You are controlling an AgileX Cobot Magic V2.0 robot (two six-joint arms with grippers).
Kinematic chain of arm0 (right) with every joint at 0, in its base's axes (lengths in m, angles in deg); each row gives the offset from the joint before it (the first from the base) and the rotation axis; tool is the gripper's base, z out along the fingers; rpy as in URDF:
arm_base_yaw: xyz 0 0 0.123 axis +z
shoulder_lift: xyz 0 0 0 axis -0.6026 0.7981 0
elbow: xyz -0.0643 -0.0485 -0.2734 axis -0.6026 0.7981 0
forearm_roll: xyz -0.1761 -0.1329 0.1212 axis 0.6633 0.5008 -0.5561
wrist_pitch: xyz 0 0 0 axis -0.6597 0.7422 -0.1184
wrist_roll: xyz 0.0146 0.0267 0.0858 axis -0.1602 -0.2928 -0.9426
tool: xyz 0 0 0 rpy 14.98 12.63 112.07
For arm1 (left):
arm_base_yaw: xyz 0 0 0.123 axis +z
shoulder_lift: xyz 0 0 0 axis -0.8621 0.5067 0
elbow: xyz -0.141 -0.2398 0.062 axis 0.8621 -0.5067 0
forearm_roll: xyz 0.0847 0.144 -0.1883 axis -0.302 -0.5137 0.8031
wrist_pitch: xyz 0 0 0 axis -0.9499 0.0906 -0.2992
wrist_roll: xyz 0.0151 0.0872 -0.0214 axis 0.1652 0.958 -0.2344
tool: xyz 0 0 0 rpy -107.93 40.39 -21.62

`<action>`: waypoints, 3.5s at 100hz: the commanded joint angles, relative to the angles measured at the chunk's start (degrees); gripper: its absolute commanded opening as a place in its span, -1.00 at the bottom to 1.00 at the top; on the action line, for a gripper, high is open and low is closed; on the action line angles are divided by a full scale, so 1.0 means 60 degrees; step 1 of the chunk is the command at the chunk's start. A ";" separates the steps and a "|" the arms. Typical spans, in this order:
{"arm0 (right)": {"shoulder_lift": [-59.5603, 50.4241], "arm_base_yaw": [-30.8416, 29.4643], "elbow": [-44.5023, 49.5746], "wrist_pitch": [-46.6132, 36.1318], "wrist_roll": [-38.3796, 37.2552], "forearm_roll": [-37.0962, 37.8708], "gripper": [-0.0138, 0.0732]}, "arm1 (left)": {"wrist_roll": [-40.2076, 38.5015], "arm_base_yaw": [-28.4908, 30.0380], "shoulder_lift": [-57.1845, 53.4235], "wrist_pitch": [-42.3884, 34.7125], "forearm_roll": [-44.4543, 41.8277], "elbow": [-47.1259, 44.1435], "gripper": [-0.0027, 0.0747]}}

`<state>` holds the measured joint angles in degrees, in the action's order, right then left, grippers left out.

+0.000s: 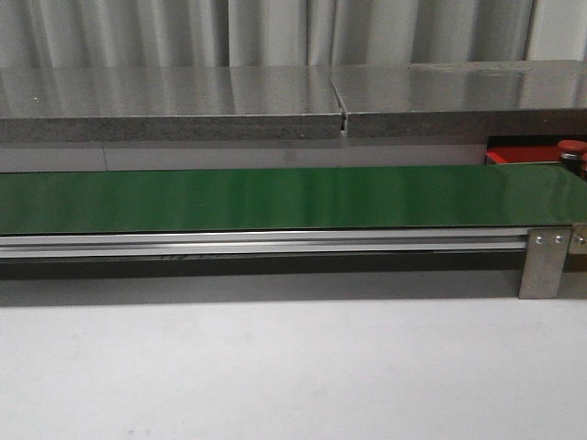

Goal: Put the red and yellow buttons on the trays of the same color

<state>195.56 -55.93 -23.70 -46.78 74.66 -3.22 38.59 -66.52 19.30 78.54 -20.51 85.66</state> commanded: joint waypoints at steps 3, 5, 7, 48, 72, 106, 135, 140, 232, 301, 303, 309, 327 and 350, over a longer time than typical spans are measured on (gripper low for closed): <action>-0.0532 -0.0064 -0.0307 -0.0459 -0.0019 -0.0112 0.39 | 0.0004 -0.0070 0.0067 -0.0631 0.0165 0.0270 -0.98; -0.0540 -0.0064 -0.0307 -0.0459 -0.0019 -0.0103 0.39 | 0.0004 -0.0070 0.0067 -0.0631 0.0165 0.0270 -0.98; -0.0555 -0.0064 -0.0307 -0.0450 -0.0019 -0.0105 0.39 | 0.0004 -0.0070 0.0067 -0.0631 0.0165 0.0270 -0.98; -0.1919 0.0041 -0.0288 0.0204 0.0007 0.0547 0.22 | 0.0004 -0.0070 0.0067 -0.0631 0.0165 0.0270 -0.98; -0.3062 0.0633 -0.0140 0.1039 0.0107 0.0849 -0.72 | 0.0004 -0.0070 0.0067 -0.0631 0.0165 0.0270 -0.98; -0.4795 0.2142 0.1100 0.0922 0.0107 0.0901 -0.84 | 0.0004 -0.0070 0.0067 -0.0631 0.0165 0.0270 -0.98; -0.6246 0.3157 0.2597 0.0327 0.0107 0.0901 -0.84 | 0.0004 -0.0070 0.0067 -0.0631 0.0165 0.0270 -0.98; -0.6515 0.3229 0.2847 0.0262 0.0107 0.0901 -0.84 | 0.0004 -0.0070 0.0067 -0.0631 0.0165 0.0270 -0.98; -1.1541 0.3319 0.6839 -0.1689 0.0118 0.1378 -0.84 | 0.0004 -0.0070 0.0067 -0.0631 0.0165 0.0270 -0.98; -1.5353 0.3300 1.0969 -0.4325 0.0033 0.1195 -0.84 | 0.0004 -0.0070 0.0067 -0.0631 0.0165 0.0270 -0.98; -1.5403 0.3300 1.1113 -0.4580 -0.0016 0.1217 -0.84 | 0.0004 -0.0070 0.0067 -0.0631 0.0165 0.0270 -0.98; -1.5523 0.3300 1.1494 -0.5214 -0.0272 0.1373 -0.84 | 0.0004 -0.0070 0.0067 -0.0631 0.0165 0.0270 -0.98; -1.5947 0.2942 1.2306 -0.5840 -0.1123 0.2312 -0.84 | 0.0004 -0.0070 0.0067 -0.0631 0.0165 0.0270 -0.98; -1.6958 0.2654 1.3234 -0.5820 -0.1124 0.2474 -0.84 | 0.0004 -0.0070 0.0067 -0.0631 0.0165 0.0270 -0.98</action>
<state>95.53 -39.52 55.35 -76.64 68.17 10.36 38.59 -66.52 19.30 78.54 -20.51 85.66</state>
